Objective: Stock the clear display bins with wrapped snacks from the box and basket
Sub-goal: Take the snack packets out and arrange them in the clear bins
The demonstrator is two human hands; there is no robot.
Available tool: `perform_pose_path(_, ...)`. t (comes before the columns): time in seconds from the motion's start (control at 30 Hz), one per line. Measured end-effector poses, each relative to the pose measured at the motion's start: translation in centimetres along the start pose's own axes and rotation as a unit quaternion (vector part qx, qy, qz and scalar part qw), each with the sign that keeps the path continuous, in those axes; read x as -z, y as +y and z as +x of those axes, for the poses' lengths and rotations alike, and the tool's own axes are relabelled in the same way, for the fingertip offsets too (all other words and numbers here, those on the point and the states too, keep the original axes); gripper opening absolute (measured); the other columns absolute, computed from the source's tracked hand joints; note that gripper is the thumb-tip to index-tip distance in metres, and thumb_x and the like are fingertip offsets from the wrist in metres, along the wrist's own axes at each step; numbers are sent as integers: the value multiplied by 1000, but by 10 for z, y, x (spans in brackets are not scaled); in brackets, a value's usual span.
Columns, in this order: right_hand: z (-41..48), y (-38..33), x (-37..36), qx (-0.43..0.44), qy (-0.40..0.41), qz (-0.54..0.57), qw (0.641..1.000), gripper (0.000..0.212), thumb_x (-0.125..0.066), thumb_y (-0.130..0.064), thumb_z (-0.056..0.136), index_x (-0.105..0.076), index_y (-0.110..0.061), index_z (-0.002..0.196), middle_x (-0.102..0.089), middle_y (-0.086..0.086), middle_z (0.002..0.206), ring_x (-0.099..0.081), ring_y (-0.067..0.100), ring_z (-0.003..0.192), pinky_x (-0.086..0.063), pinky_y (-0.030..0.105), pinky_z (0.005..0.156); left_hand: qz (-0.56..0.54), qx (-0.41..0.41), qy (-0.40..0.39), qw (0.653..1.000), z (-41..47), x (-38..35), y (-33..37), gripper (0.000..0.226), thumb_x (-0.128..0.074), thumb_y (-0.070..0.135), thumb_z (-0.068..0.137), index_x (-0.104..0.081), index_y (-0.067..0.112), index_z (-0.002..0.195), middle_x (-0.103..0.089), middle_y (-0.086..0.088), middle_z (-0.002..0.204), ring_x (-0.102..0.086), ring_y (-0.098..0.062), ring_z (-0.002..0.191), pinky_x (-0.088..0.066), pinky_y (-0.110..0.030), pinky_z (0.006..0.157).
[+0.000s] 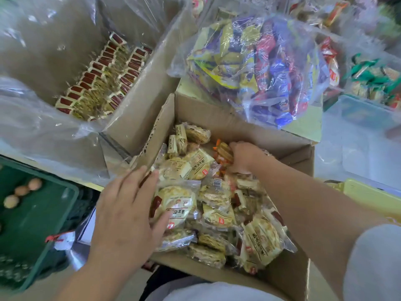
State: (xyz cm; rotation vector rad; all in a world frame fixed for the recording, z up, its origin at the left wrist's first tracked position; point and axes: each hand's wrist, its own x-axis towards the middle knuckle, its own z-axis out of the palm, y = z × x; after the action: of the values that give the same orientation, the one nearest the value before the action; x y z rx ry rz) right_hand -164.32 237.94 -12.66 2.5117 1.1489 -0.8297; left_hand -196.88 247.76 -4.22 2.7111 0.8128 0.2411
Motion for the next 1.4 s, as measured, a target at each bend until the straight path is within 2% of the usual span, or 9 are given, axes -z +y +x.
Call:
perform_pose_path(0.13,-5,0,-16,7,-11,-11,1000,100,-87,-56,57,-44,-14,137,-43,12,132,-48,35,123,-48,43,99,-11,-73,39,996,8,-6,4,68,-62,31,83,-44,19,147,-56,-17,143,-51,-45,131,-43,-64,104)
perform_pose_path(0.23,-7,2,-28,11,-19,51,998,116,-92,-47,54,-31,-14,147,-32,13,142,-42,37,130,-45,44,105,-34,-94,8,995,13,-16,7,63,-66,14,78,-57,19,140,-58,-16,143,-56,-44,129,-46,-67,100)
perform_pose_path(0.37,-3,5,-23,8,-17,70,997,139,-95,-50,49,-15,-19,157,-38,16,148,-43,38,135,-42,47,109,-18,-75,-50,996,14,-25,3,47,-53,22,85,-72,14,127,-58,-15,144,-58,-42,127,-46,-64,102)
perform_pose_path(0.5,4,5,-16,11,-57,14,998,119,-92,-61,48,-42,-10,144,-46,15,137,-50,36,125,-49,46,101,-26,-56,-96,993,15,-28,-2,51,-45,30,88,-69,17,131,-55,-11,149,-54,-38,132,-41,-61,108)
perform_pose_path(0.7,14,3,-8,24,-111,39,993,123,-95,-57,48,-35,-8,144,-53,10,136,-55,30,118,-52,39,95,-56,-27,-112,992,15,-29,-6,53,-45,34,90,-68,19,134,-55,-9,149,-52,-35,135,-39,-57,109)
perform_pose_path(0.87,24,10,2,7,-196,87,977,104,-93,-63,45,-59,-15,131,-67,0,119,-62,25,107,-51,42,99,-61,-22,-118,991,14,-29,-5,53,-44,36,90,-68,17,134,-54,-10,149,-52,-36,135,-39,-56,109)
perform_pose_path(1.07,17,-1,3,15,-259,66,964,118,-91,-64,35,-51,-23,138,-63,-1,128,-61,24,113,-50,44,102,-64,-9,-143,988,16,-25,-4,58,-38,40,91,-65,19,138,-51,-10,152,-49,-36,137,-35,-54,113)
perform_pose_path(1.17,16,-3,4,1,-270,58,961,124,-92,-64,43,-41,-22,147,-54,0,141,-53,26,125,-47,46,105,-61,-9,-146,987,16,-24,-4,59,-38,40,91,-65,19,139,-51,-11,152,-49,-36,137,-36,-55,112)
perform_pose_path(1.4,5,-2,8,-42,-363,136,921,114,-96,-53,41,-52,-19,140,-57,5,139,-54,31,127,-45,52,108,-59,-13,-147,987,14,-24,-6,58,-38,40,92,-64,20,139,-51,-10,152,-48,-34,137,-37,-54,112)
